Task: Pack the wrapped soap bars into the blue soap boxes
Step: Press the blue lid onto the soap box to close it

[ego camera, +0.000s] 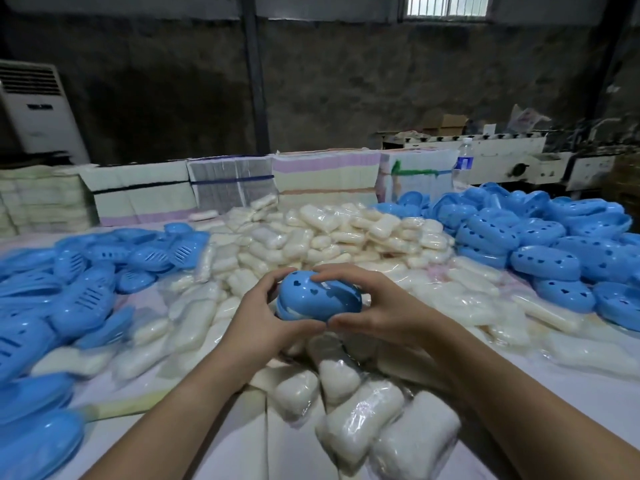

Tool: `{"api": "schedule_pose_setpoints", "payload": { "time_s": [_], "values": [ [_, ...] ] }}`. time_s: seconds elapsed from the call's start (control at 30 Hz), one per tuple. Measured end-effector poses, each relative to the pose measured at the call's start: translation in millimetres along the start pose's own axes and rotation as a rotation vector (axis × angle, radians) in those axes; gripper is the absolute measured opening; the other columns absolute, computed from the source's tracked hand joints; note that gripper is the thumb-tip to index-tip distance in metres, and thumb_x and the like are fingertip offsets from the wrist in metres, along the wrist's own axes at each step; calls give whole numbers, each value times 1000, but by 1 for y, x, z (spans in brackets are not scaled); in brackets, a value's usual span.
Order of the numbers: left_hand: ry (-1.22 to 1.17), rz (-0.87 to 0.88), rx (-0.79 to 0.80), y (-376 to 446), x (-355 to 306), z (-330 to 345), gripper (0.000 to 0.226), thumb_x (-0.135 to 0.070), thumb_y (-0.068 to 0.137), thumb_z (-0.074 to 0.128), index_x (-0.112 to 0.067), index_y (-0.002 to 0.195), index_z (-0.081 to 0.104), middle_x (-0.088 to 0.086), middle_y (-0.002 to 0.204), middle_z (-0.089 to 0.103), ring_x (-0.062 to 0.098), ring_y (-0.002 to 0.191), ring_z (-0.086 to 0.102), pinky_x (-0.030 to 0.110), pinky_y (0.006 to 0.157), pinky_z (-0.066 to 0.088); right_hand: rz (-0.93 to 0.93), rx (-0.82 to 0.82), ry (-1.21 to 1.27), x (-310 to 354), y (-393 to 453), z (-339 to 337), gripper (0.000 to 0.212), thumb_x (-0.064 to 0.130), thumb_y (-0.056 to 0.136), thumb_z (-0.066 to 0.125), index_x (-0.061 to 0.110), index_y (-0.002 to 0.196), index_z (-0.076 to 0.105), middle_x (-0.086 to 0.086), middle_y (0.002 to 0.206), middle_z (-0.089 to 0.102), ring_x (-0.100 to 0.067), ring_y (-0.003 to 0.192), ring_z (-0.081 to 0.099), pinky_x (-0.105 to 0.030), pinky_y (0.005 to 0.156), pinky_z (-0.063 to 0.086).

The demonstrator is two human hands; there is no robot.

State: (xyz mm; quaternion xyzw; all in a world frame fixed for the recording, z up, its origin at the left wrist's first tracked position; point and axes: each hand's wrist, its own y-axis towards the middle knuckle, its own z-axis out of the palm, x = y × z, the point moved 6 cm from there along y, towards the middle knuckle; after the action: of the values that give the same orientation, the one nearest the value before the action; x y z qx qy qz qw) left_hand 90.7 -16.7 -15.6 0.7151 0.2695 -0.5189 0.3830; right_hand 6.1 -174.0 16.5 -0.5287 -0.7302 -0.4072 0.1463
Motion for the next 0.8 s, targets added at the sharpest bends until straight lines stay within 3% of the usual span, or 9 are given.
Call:
{"api": "schedule_pose_setpoints", "payload": {
  "time_s": [0.13, 0.27, 0.33, 0.47, 0.57, 0.67, 0.8],
  "values": [
    [-166, -61, -6, -1, 0, 3, 64, -10, 50, 92, -32, 106, 73, 0, 105, 76, 21, 92, 75, 28, 71, 60, -30, -33, 53, 3, -4, -3, 54, 15, 79, 80, 28, 128, 61, 5, 134, 56, -8, 128, 50, -24, 104, 40],
    [-389, -175, 70, -4, 2, 12, 73, 6, 51, 90, -11, 118, 68, 21, 110, 73, 32, 94, 74, 34, 78, 62, -43, -56, 94, 4, -5, -2, 53, 10, 79, 80, 24, 127, 63, 3, 132, 58, -8, 127, 52, -24, 106, 40],
    [-472, -207, 111, -7, 0, 15, 72, 5, 55, 85, -6, 122, 65, 25, 111, 72, 33, 91, 74, 34, 77, 63, -37, -39, 88, 3, -5, -1, 52, 11, 81, 79, 25, 128, 63, 3, 133, 58, -8, 127, 52, -25, 107, 41],
    [-637, -279, 150, -11, -5, 20, 60, 10, 63, 72, -1, 122, 63, 24, 103, 73, 31, 80, 75, 23, 58, 59, -24, 15, 42, 3, -7, 4, 63, 16, 79, 82, 30, 134, 55, 5, 137, 54, -8, 128, 51, -26, 108, 40],
    [-716, -343, 160, -12, -5, 19, 57, 7, 66, 70, 2, 123, 63, 27, 109, 71, 34, 85, 74, 20, 55, 58, -67, -7, -24, 4, -6, 6, 72, 7, 76, 80, 26, 138, 51, 3, 136, 54, -11, 126, 53, -33, 107, 43],
    [-704, -308, 181, -12, -9, 18, 61, 8, 67, 72, -4, 126, 63, 28, 118, 68, 33, 91, 74, 25, 64, 61, -82, -89, 6, 6, -6, 0, 63, 3, 79, 77, 17, 136, 54, 4, 128, 61, -13, 117, 59, -38, 100, 48],
    [-414, -171, 148, -12, -11, 15, 61, -9, 67, 85, -25, 122, 66, 19, 118, 69, 32, 93, 74, 32, 72, 61, -85, -66, 25, 7, -8, -2, 56, 4, 84, 73, 15, 135, 53, 4, 122, 63, -17, 110, 62, -34, 93, 51]
  ]
}}
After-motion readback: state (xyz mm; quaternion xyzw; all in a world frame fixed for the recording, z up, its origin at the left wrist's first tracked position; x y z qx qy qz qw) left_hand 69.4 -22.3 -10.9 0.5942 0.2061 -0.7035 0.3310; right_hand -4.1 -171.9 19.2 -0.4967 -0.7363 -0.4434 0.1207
